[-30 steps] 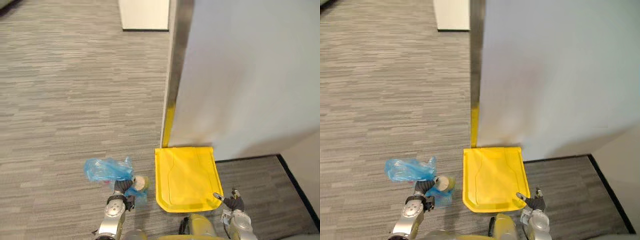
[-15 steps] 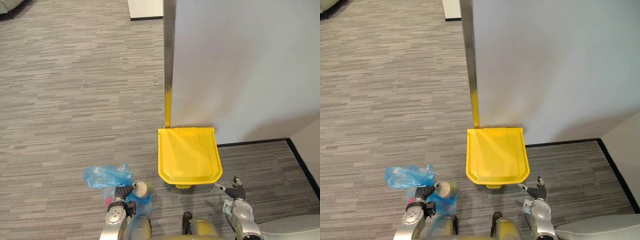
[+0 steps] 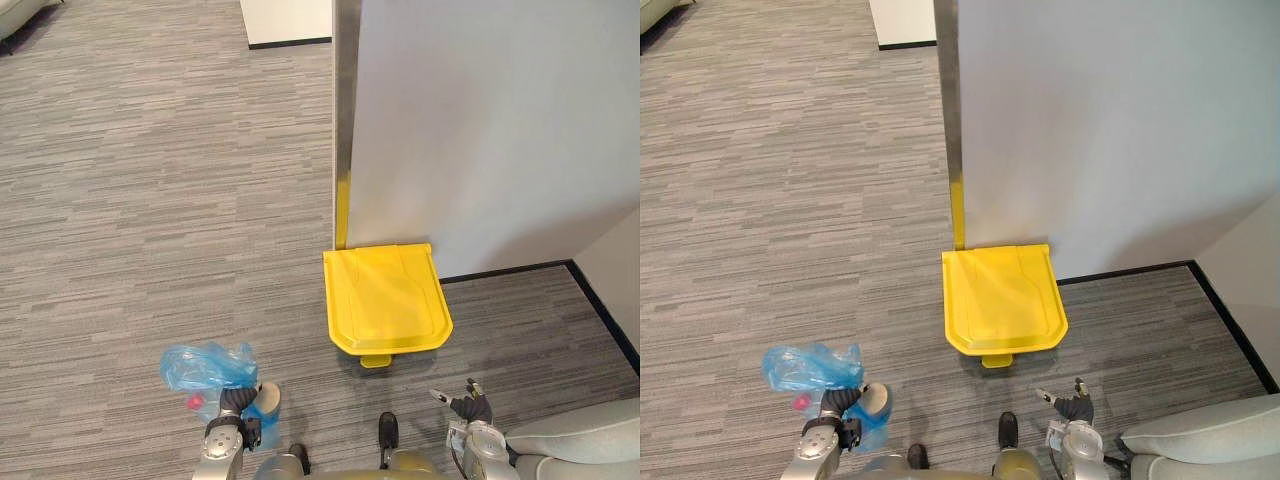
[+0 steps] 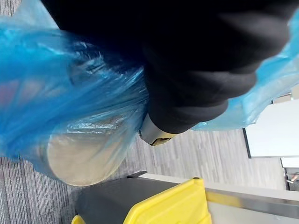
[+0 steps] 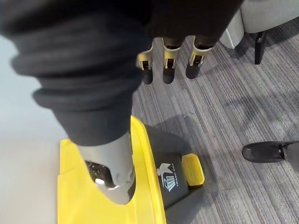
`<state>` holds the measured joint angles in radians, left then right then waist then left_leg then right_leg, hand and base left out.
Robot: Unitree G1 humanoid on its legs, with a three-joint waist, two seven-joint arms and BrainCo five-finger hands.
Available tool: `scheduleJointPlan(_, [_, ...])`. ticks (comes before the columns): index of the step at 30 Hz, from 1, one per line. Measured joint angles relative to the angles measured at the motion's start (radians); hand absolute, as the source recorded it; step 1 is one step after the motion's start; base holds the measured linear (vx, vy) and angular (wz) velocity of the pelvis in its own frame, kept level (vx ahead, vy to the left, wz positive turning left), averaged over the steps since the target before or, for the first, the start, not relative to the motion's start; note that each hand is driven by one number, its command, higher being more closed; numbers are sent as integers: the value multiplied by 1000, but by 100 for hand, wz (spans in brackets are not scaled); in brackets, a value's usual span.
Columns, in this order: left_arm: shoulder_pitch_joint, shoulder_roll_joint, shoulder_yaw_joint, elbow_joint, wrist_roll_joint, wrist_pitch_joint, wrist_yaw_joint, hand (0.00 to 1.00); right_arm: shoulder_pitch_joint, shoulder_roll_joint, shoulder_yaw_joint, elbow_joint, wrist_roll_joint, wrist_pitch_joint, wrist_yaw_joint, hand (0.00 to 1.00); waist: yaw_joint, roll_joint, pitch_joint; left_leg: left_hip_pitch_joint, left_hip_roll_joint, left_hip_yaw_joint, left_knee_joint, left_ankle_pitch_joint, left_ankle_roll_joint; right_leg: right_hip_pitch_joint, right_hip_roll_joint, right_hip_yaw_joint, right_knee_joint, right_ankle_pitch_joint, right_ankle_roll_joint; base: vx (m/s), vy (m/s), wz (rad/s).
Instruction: Gather rubbish on tea table into small bin, then transfer packed bag to large trash can.
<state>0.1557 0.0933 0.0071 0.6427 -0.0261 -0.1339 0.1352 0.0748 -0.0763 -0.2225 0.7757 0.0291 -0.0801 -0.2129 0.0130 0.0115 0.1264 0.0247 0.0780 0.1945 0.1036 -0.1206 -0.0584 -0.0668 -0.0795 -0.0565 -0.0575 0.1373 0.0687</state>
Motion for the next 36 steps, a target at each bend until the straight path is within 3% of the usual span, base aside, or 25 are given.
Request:
scheduleJointPlan(11, [-9,12,1,27,1,-1,-2,100,-26,-13,1,30,0,-1,1,0,1,-12,0,28,8,13,3,-6,0,28,12,22,-12,4,-4,-9,-6,-4])
scheduleJointPlan(14, [-6,10,2,27,1,-1,-1,100,-36,-13,6,30,0,-1,1,0,4,-14,1,30,18,42,38,-36,-5,18,21,55,7,0,-4,-45,-1,-36])
scheduleJointPlan(18, [-7,8,3,15,0,-1,-1,100,-42,-12,5,-4,1,0,-1,0,2,-23,14,-13,37,61,170,-123,0,-91,29,88,235,-115,0,-57,21,-25])
scheduleJointPlan(20, [-2,9,3,-33,0,0,-1,100,-22,0,1,-27,7,1,-3,0,2,-51,37,-7,43,52,267,-195,20,-137,2,80,440,-206,13,-23,50,6])
scheduleJointPlan(22, [-5,6,0,-62,0,1,0,100,-16,24,-12,-67,12,1,-3,0,1,-45,76,27,46,46,299,-221,46,-245,-10,32,659,-232,18,-4,21,4])
scheduleJointPlan(25, [-23,15,-5,-62,0,2,1,100,-17,40,-11,-93,19,2,-3,0,5,-56,88,39,52,45,345,-260,43,-299,-12,8,570,-241,19,66,-30,8])
scheduleJointPlan(27, [-30,22,-5,-77,0,3,3,100,-20,31,-9,-96,20,3,-6,0,1,-66,102,45,48,34,415,-321,20,-294,-13,-33,381,-190,11,189,-132,25])
scheduleJointPlan(29, [-57,-5,-8,-88,0,3,4,100,-24,0,-18,-101,20,9,-7,0,5,-18,120,59,73,1,433,-352,1,-281,5,-49,411,-181,32,262,-81,19])
scheduleJointPlan(32, [-90,-8,-30,-94,2,-2,1,100,-2,17,-38,-153,21,12,-5,0,3,-19,128,87,64,-19,374,-351,1,-304,9,-42,476,-186,27,208,-86,15])
scheduleJointPlan(35, [-101,-12,-48,-94,21,-3,-2,100,23,29,-100,-176,46,12,-5,0,0,-18,129,153,65,-58,329,-356,-7,-311,9,-46,607,-283,9,206,-72,15])
scheduleJointPlan(36, [-106,-14,-50,-94,21,-4,-2,100,31,30,-118,-176,53,12,-4,0,1,-19,129,162,75,-65,325,-365,-24,-323,8,-53,656,-324,8,197,-74,17])
